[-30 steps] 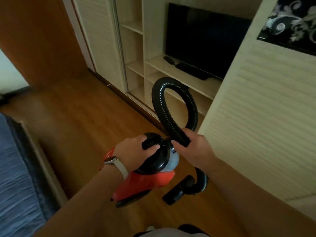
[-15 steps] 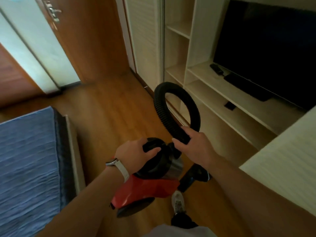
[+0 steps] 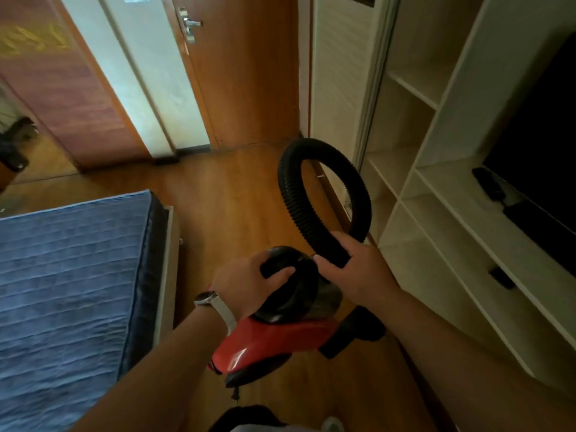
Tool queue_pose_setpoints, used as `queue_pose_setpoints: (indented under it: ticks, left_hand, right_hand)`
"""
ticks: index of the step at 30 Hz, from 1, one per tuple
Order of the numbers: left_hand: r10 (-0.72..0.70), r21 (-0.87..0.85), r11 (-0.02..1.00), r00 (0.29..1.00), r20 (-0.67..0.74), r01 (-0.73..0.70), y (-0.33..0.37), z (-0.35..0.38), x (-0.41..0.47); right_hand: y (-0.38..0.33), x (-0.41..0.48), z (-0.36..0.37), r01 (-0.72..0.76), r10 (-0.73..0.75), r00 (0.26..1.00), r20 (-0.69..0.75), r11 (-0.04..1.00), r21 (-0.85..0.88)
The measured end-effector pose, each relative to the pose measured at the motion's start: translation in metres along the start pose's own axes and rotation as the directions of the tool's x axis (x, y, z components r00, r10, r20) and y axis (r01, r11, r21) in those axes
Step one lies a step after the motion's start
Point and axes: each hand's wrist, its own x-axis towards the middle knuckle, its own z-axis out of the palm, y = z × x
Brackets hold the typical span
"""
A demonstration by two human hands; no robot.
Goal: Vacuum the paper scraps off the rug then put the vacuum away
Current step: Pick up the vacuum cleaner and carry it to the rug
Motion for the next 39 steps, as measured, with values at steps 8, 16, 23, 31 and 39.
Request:
queue_pose_setpoints:
  ticks: [8,16,23,31,39]
  left_hand:
    - [-0.106,-0.053,0.993,0.994,0.021,0.107,-0.083,-0.01,0.091]
    - [-0.129,-0.225,0.967,0.991,-0.028,0.12,-0.182,-0.04,0.21]
    - [-0.099,-0.188,0.979,0.992,-0.084,0.082,-0.241,-0.083,0.285]
    - [-0.206,-0.164,0.967,0.977,-0.061,0.194,-0.304,-0.097,0.354]
    - [-0.357,-0.173,0.925,0.931,-0.081,0.339,-0.364,-0.097,0.447]
  right_hand:
    - [-0.011,0.129,0.05,0.019,-0.015,0.997,0.07,0.999,-0.049]
    - [-0.047,0.273,0.116,0.043,-0.037,0.998,0.054,0.991,-0.123]
    - [-0.08,0.366,0.16,0.061,-0.059,0.998,0.035,0.996,-0.067]
    - [-0.097,0.463,0.202,0.121,-0.113,0.985,0.13,0.991,-0.062]
    - [-0.093,0.61,0.251,0.155,-0.131,0.95,0.284,0.986,-0.063]
